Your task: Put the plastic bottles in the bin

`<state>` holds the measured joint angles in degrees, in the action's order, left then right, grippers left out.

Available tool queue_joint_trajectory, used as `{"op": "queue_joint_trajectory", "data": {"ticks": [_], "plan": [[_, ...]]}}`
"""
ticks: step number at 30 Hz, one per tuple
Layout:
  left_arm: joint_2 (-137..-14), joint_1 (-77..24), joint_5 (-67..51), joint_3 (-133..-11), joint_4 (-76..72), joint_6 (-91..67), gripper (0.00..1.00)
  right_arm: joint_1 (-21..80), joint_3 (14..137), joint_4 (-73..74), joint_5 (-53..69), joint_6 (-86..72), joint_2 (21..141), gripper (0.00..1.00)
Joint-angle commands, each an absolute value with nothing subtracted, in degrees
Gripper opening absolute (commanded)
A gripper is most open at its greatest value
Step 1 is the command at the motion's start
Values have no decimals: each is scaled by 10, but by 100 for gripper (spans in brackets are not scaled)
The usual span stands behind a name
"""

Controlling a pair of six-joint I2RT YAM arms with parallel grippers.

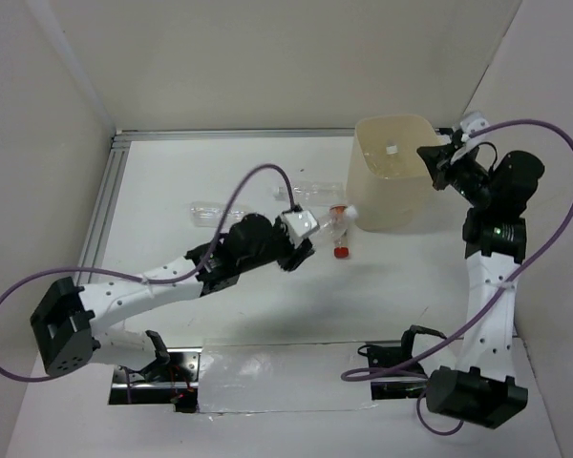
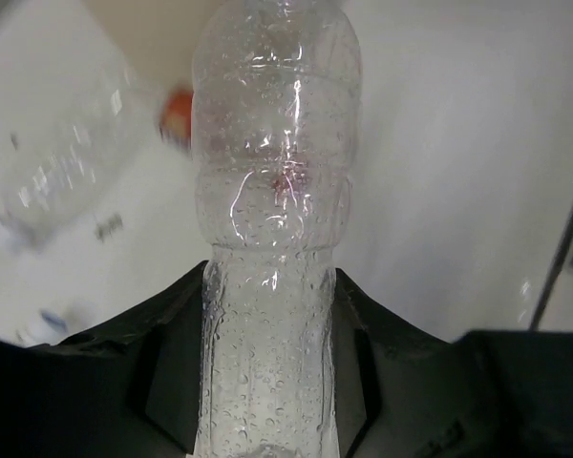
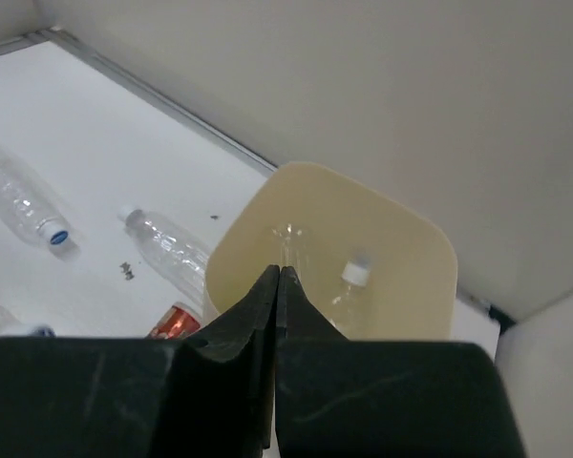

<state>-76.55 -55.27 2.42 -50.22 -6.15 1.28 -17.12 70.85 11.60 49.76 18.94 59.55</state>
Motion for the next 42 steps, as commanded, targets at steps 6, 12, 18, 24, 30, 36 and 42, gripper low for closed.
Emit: {"op": "queue_joint_trajectory", "data": {"ticks": [6,12,18,24,30,36,42], "plan": [[-846,-519,-83,-757,-233,-57,18,-174,623,225,274,190,556,0],[-987,-498,-124,-927,-328,-147,20,-174,574,303,383,343,463,0],[-1116,-482,-86,-1070,-410,-227,23,-174,521,386,403,390,428,0],[-1222,-482,-29,-1215,-405,-259,26,-174,460,456,423,450,353,0],[-1344,-468,11,-1367,-339,-285,34,-174,428,476,440,501,290,6],[-1401,-468,26,-1408,-302,-274,60,-174,428,493,453,532,310,56],[-1414,-468,11,-1420,-279,-263,95,-174,417,493,492,556,329,93]]}}
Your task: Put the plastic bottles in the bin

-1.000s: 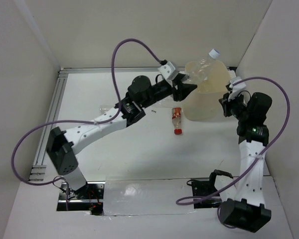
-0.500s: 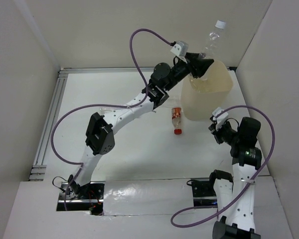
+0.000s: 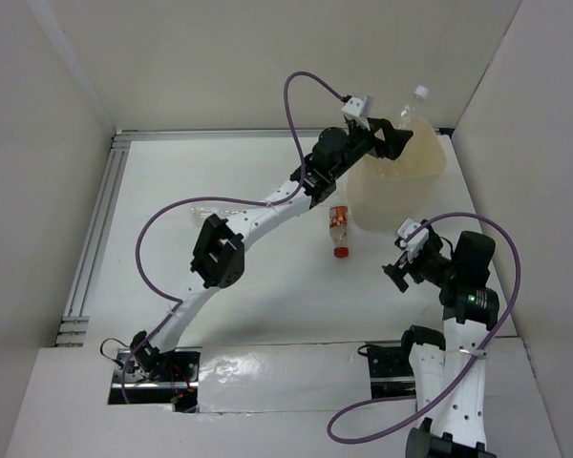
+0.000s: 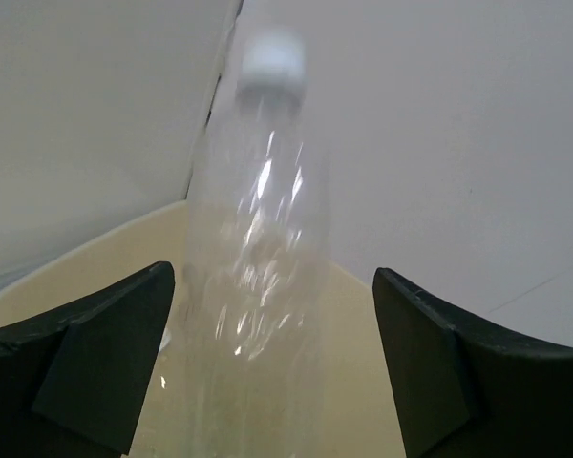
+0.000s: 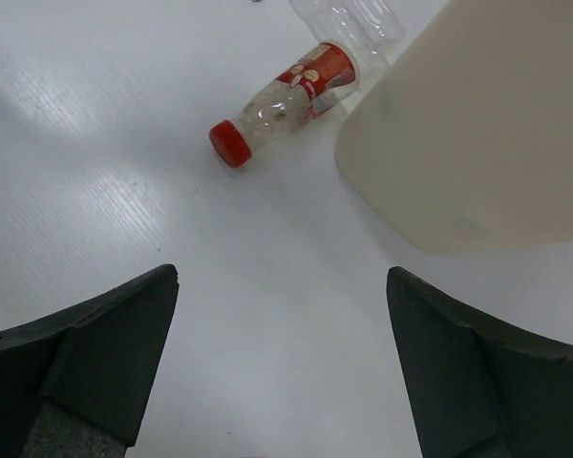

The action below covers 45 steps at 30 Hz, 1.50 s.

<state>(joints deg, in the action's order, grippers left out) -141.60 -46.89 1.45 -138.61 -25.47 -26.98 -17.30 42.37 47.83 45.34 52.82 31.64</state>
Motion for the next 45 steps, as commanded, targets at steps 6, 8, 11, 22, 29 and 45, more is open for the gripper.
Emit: {"op": "queue_joint_trajectory", "data": {"ticks": [6,8,11,22,29,45], "plan": [[-1379,-448,-31,-1404,-274,-252,100,-179,404,496,555,601,367,100],[-1349,-434,-47,-1371,-274,-252,100,-173,404,496,561,606,406,100],[-1278,-426,-67,-1326,-274,-258,100,-155,410,481,546,615,435,97],[-815,-421,55,-670,-235,-142,100,193,373,246,227,440,539,26],[-544,-446,147,-421,-116,-162,100,316,398,199,93,510,608,77],[-318,-470,227,-299,10,-243,100,82,516,418,359,1251,727,97]]}}
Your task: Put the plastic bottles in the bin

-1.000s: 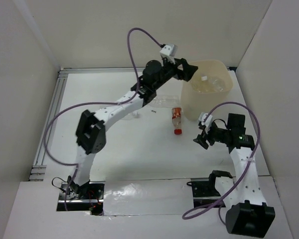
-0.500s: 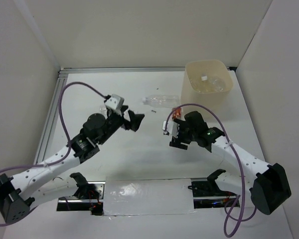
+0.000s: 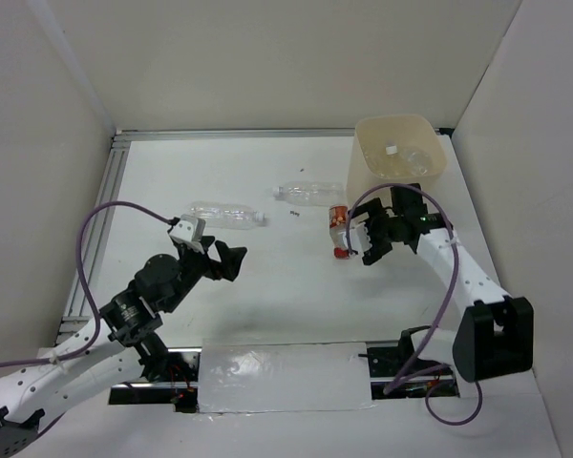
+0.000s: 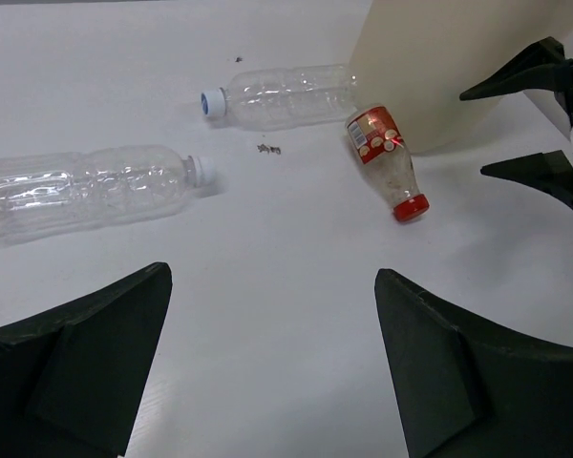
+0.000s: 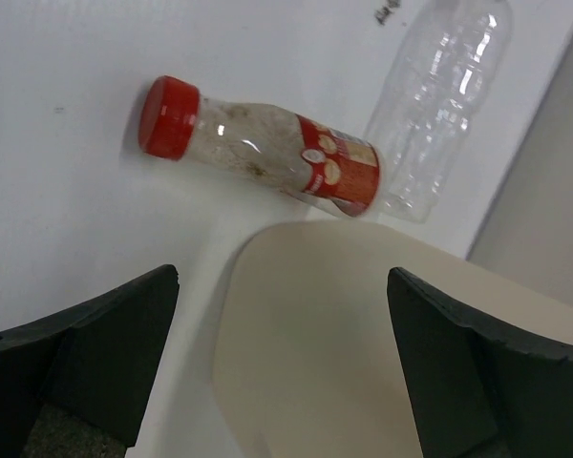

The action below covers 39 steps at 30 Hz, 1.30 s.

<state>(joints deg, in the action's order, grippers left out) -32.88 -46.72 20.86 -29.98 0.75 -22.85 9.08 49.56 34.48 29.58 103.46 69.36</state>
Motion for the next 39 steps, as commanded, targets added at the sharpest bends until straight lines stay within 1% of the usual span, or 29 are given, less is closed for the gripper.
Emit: {"op": "queue_joint_trajectory", "data": {"ticks": [1,3,7,11,17,23,28,32,33,34,36,37,39], "plan": [[-311,-470,232,-299,11,-243,100,82,510,385,359,1259,735,97],[-305,-470,232,-294,16,-243,100,87,504,355,359,1275,756,97],[-293,-470,232,-287,21,-254,100,112,524,355,345,1281,792,97],[-287,-470,232,-281,21,-265,100,139,495,284,324,1286,803,97],[-281,-470,232,-276,21,-271,100,163,470,199,277,1291,856,97],[-276,-470,232,-276,33,-271,100,157,490,187,265,1317,918,97],[-276,-470,237,-276,33,-276,100,157,536,195,259,1341,973,97],[-281,-470,237,-281,33,-276,100,157,600,266,259,1365,1039,90],[-281,-470,237,-281,38,-276,100,157,616,312,259,1370,1049,87],[-281,-470,237,-281,38,-281,100,157,645,336,251,1380,1060,80],[-281,-470,237,-281,43,-281,100,157,669,384,243,1415,1084,74],[-281,-470,237,-281,43,-281,100,157,678,420,249,1423,1085,68],[-281,-470,243,-276,43,-281,100,157,683,439,254,1444,1085,62]]}}
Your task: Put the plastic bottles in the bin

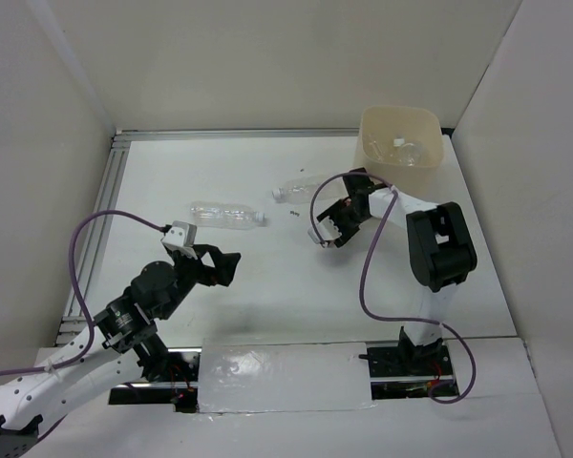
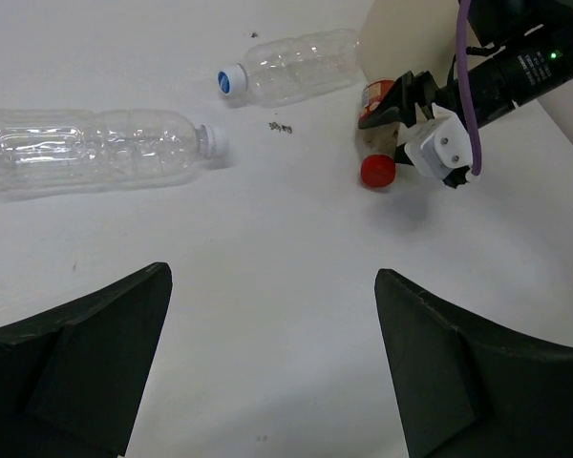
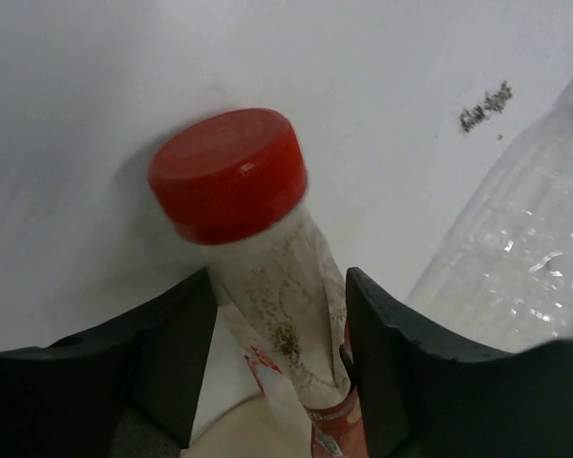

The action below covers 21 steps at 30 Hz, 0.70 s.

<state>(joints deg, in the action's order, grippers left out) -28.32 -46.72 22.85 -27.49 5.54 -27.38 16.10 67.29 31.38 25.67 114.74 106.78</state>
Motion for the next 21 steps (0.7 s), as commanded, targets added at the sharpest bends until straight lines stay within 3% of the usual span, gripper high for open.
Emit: {"op": "queue_joint_trajectory", "data": {"ticks": [1,8,12,15,16,17,18,21], "plan": [[-281,-470,243,-276,43,-287,100,164,669,450,262,1449,1079,58],[-281,-470,248,-265,37,-293,100,207,618,542,327,1463,984,33],[-293,-470,248,-259,19,-293,100,251,624,599,442,1425,894,23],[-293,-470,253,-259,3,-293,100,307,659,454,520,1152,820,20],[-293,-470,253,-253,3,-293,100,318,665,385,513,1049,802,18],[-299,-470,260,-253,-5,-293,100,336,671,311,495,839,775,18],[-306,-470,260,-253,-5,-298,100,337,694,206,470,759,768,17],[-335,-470,260,-258,-5,-312,100,329,811,178,413,580,790,17]]}}
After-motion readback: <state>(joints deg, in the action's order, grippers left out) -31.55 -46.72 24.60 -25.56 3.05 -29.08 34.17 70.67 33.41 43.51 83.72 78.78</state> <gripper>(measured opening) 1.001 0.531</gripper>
